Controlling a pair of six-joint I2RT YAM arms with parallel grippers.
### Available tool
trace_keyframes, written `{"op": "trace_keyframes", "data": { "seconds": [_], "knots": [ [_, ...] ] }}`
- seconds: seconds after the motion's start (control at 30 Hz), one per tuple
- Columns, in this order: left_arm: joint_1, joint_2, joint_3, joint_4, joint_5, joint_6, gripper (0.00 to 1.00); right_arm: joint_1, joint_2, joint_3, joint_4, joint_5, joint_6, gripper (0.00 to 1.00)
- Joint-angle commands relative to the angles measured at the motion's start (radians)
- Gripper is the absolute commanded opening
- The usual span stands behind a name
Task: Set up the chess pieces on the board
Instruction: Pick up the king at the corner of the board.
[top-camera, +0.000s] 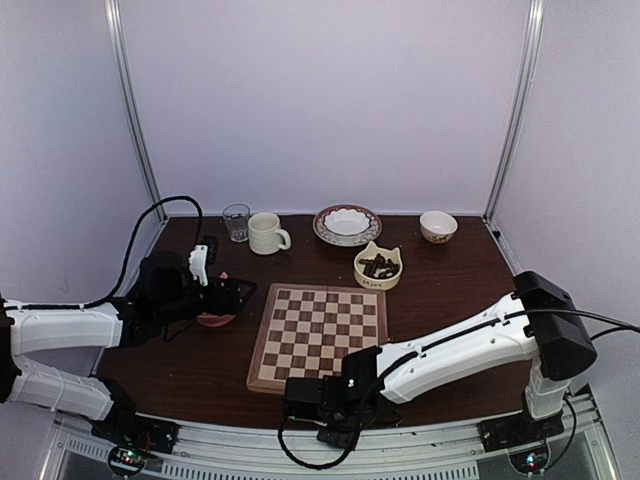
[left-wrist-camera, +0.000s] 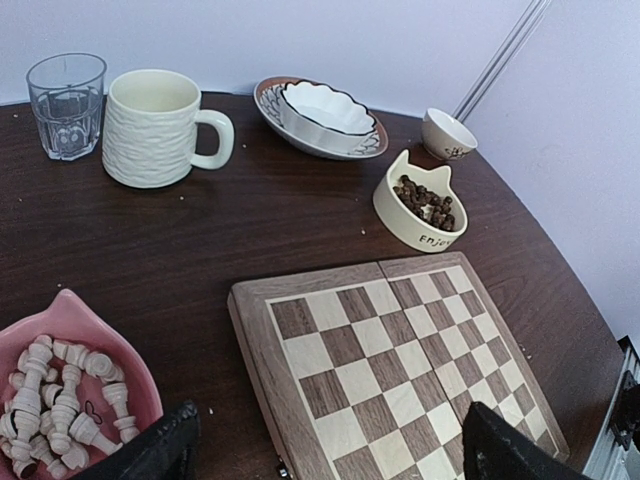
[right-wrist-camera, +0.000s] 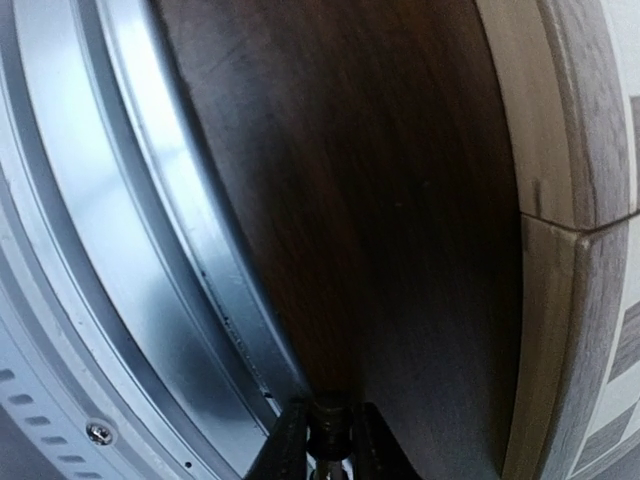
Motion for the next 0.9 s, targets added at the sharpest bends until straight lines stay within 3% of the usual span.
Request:
{"op": "trace_keyframes", "data": {
  "seconds": [0.0, 0.23, 0.47, 0.73, 0.87],
  "knots": [
    [-0.005, -0.012, 0.029, 0.014, -0.010, 0.015, 0.91, 0.007, -0.025, -0.002, -0.030, -0.015, 0.005, 0.14],
    [-0.005, -0.009, 0.031, 0.014, -0.010, 0.013, 0.91, 0.002, -0.097, 0.008, 0.020, 0.058, -0.044, 0.07],
    [-0.005, -0.009, 0.030, 0.012, -0.012, 0.005, 0.91, -0.075, -0.245, -0.063, 0.247, 0.146, -0.138, 0.05],
    [-0.005, -0.008, 0.025, 0.024, -0.005, -0.004, 0.91, -0.119, -0.340, -0.220, 0.723, 0.358, -0.287, 0.00],
    [-0.005, 0.002, 0.025, 0.030, 0.002, -0.006, 0.91, -0.164, -0.320, -0.305, 1.009, 0.383, -0.268, 0.00]
  ]
}}
